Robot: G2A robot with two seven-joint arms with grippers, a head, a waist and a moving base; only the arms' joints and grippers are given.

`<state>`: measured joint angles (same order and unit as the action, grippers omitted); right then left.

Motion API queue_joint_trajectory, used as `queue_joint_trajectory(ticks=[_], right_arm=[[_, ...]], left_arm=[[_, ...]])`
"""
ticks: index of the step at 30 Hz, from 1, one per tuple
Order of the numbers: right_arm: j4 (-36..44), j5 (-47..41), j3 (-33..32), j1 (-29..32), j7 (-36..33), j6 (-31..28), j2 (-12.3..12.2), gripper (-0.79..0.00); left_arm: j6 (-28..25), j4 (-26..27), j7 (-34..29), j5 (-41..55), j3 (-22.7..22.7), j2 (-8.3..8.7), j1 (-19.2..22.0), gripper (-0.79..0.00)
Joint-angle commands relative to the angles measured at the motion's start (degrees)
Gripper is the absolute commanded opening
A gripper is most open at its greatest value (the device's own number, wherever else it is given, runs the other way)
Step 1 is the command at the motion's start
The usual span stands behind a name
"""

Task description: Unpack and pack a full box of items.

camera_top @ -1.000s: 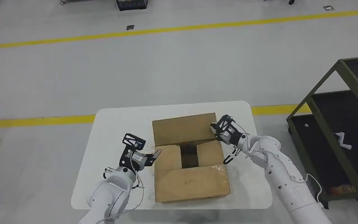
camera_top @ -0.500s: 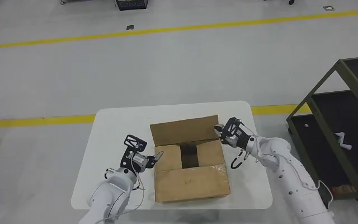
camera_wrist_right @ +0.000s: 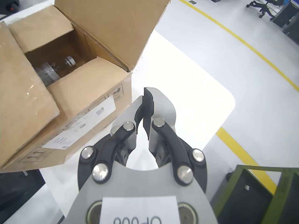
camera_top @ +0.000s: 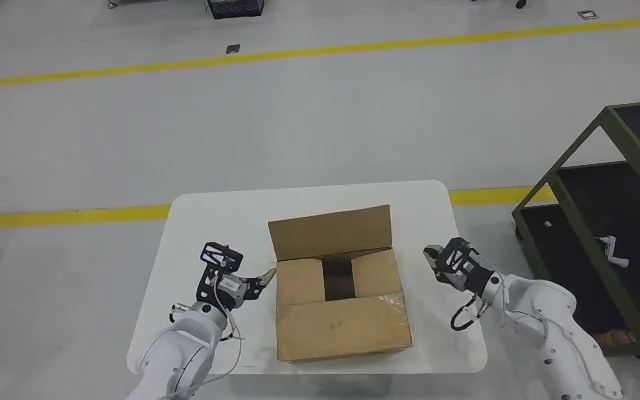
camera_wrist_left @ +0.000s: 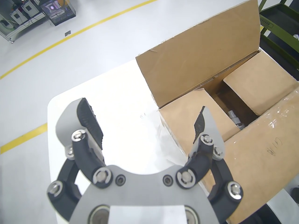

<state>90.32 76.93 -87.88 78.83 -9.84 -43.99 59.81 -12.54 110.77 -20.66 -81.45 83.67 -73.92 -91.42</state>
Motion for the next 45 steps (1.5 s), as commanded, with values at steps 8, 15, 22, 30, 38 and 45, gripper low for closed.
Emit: queue_joint_trajectory(ticks=[8, 15, 22, 30, 38, 45], right_arm=[[0.26, -5.72, 0.49, 0.04, 1.84, -6.68, -0.14, -0.785], [-1.20, -20.51, 6.63, -2.36, -9.45, -14.01, -1.80, -0.785], [-1.60, -31.61, 9.95, -5.63, -19.48, -14.01, -4.47, -0.468], [-1.60, -31.61, 9.95, -5.63, -19.48, -14.01, -4.47, 0.000], [-2.22, -33.36, 10.49, -5.06, -18.30, -13.02, -4.44, 0.000], [-5.42, -41.25, 13.24, -6.09, -20.16, -14.01, -4.86, 0.000]], left_arm=[[-0.07, -0.29, 0.88, -1.88, -2.49, 0.07, 0.56, 0.000], [0.74, -0.85, 1.08, -2.21, -3.56, 0.08, 1.23, 0.000], [0.66, -1.64, 1.39, -2.49, -4.46, 0.15, 1.43, 0.000], [0.58, -1.72, 1.31, -2.49, -4.59, 0.15, 1.49, 0.000], [0.58, -1.72, 1.31, -2.49, -4.59, 0.15, 1.49, 0.000], [0.58, -1.72, 1.31, -2.49, -4.59, 0.15, 1.49, 0.000]])
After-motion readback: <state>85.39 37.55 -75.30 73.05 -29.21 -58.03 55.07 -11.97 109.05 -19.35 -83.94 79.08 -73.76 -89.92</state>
